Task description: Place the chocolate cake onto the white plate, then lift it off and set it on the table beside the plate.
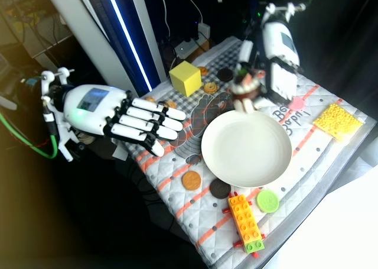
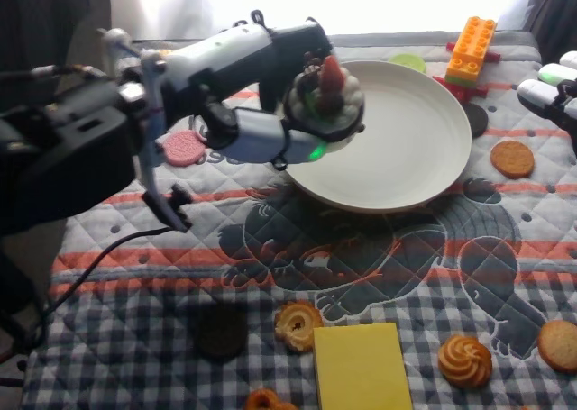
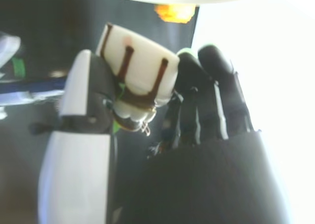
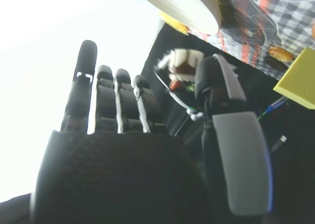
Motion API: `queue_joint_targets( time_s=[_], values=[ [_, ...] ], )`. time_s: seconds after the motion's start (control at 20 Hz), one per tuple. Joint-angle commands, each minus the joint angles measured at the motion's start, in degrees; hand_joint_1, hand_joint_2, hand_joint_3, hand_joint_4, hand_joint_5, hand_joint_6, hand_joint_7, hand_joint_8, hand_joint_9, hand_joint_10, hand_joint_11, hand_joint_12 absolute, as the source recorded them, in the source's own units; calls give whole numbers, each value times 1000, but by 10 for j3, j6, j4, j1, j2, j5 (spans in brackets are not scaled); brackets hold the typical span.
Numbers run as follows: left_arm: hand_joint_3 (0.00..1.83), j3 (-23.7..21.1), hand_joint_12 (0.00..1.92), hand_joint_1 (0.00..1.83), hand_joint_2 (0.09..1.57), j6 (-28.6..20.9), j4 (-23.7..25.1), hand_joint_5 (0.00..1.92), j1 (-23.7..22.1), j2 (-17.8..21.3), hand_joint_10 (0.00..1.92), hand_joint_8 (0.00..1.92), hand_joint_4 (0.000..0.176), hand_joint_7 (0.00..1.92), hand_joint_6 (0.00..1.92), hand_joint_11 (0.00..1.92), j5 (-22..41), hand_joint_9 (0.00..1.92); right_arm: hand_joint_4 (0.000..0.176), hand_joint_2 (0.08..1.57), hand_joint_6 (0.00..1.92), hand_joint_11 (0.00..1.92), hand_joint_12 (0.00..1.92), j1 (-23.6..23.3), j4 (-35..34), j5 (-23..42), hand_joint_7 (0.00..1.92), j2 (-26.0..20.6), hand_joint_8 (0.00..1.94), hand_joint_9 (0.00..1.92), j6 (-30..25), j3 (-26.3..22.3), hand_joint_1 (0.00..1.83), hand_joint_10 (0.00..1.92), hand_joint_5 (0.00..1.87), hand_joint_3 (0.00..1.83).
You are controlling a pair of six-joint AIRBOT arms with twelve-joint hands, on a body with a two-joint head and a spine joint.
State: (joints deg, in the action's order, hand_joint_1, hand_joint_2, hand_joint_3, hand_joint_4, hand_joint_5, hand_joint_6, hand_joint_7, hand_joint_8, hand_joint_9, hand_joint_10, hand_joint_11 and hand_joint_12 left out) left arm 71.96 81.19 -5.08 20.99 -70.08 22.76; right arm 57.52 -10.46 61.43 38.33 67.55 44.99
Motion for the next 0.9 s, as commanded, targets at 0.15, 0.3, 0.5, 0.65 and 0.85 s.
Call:
queue_joint_targets(
  time_s=[0.15, 0.3, 0.5, 0.65, 0.85],
  values=[
    [0, 36, 1921, 1156, 1094, -5, -24, 260, -10, -40, 1868, 1623, 12, 150, 1558, 435, 28, 263, 0, 1268, 0, 0, 1044, -2, -3, 70, 0, 1, 0, 2, -1, 7, 631, 0, 0, 2],
    [0, 62, 1921, 1227, 1118, -5, -39, 254, -9, -66, 1750, 1510, 0, 206, 1320, 306, 5, 254, 0, 1284, 0, 0, 788, -2, -3, 70, 0, 1, 0, 0, -1, 8, 647, 0, 0, 1],
    [0, 72, 1313, 972, 1116, -5, -40, 132, -9, -83, 646, 269, 40, 238, 677, 1, -11, 46, 0, 1282, 0, 0, 512, -2, -3, 70, 0, 2, 0, 0, -1, 8, 657, 0, 0, 1],
    [0, 72, 889, 789, 1066, -5, -41, 17, -6, -83, 195, 12, 93, 72, 145, 0, -11, 8, 0, 1286, 0, 0, 554, -2, -3, 70, 0, 2, 0, 0, -2, 8, 642, 0, 0, 1],
    [0, 49, 9, 773, 992, -5, -42, 0, 1, -54, 0, 0, 166, 0, 0, 0, 12, 0, 0, 1288, 0, 0, 511, -2, -3, 70, 0, 2, 0, 0, -4, 8, 659, 0, 0, 1]
  ],
)
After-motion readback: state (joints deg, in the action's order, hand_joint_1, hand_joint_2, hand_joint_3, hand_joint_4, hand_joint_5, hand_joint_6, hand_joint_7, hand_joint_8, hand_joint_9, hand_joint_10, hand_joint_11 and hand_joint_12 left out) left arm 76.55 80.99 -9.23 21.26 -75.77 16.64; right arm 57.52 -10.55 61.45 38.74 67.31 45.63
